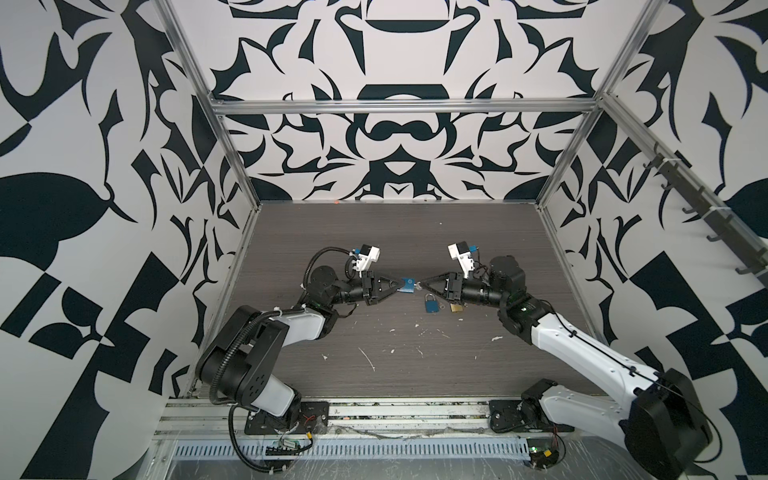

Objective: Lock with the key

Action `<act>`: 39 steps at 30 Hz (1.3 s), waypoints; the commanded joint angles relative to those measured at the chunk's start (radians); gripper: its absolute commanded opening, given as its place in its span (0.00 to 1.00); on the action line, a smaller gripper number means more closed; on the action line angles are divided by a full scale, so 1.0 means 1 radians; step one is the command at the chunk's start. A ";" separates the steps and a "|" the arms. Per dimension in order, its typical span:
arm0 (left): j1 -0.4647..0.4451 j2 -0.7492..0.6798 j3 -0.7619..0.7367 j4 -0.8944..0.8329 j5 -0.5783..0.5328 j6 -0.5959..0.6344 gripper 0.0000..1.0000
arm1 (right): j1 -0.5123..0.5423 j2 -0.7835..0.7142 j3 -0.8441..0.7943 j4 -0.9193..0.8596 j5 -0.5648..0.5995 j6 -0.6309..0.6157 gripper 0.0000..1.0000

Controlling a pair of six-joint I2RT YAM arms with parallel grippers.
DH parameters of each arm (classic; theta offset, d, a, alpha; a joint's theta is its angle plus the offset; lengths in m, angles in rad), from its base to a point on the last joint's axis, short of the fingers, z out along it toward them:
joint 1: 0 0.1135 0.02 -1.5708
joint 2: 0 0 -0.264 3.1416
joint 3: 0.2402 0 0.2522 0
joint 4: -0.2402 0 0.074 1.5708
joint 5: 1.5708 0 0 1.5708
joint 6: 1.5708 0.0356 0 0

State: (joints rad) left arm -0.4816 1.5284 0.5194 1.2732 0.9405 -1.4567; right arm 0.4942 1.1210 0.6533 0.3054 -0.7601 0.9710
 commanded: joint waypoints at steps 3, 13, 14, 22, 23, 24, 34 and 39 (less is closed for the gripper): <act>0.002 -0.001 0.021 0.092 0.013 -0.025 0.00 | 0.003 0.020 0.029 0.090 -0.040 0.018 0.24; -0.007 0.002 0.016 0.092 0.010 -0.022 0.00 | 0.003 0.044 0.040 0.113 -0.044 0.024 0.20; -0.008 0.002 0.014 0.092 0.009 -0.022 0.00 | 0.003 0.046 0.040 0.119 -0.045 0.027 0.19; -0.008 0.004 0.013 0.092 0.007 -0.022 0.00 | 0.004 0.046 0.034 0.134 -0.052 0.035 0.13; -0.008 0.006 0.013 0.093 0.005 -0.022 0.00 | 0.003 0.046 0.031 0.134 -0.052 0.037 0.12; -0.008 0.007 0.014 0.093 0.006 -0.020 0.00 | 0.003 0.044 0.028 0.136 -0.052 0.037 0.11; -0.008 0.021 0.019 0.093 0.004 -0.018 0.00 | -0.016 0.036 -0.015 0.171 -0.062 0.041 0.00; -0.007 0.031 0.016 0.093 0.005 -0.013 0.00 | -0.077 0.003 -0.045 0.202 -0.092 0.066 0.00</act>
State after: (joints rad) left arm -0.4915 1.5520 0.5190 1.3121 0.9398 -1.4696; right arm 0.4557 1.1728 0.6167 0.4377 -0.8322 1.0229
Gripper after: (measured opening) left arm 0.181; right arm 0.042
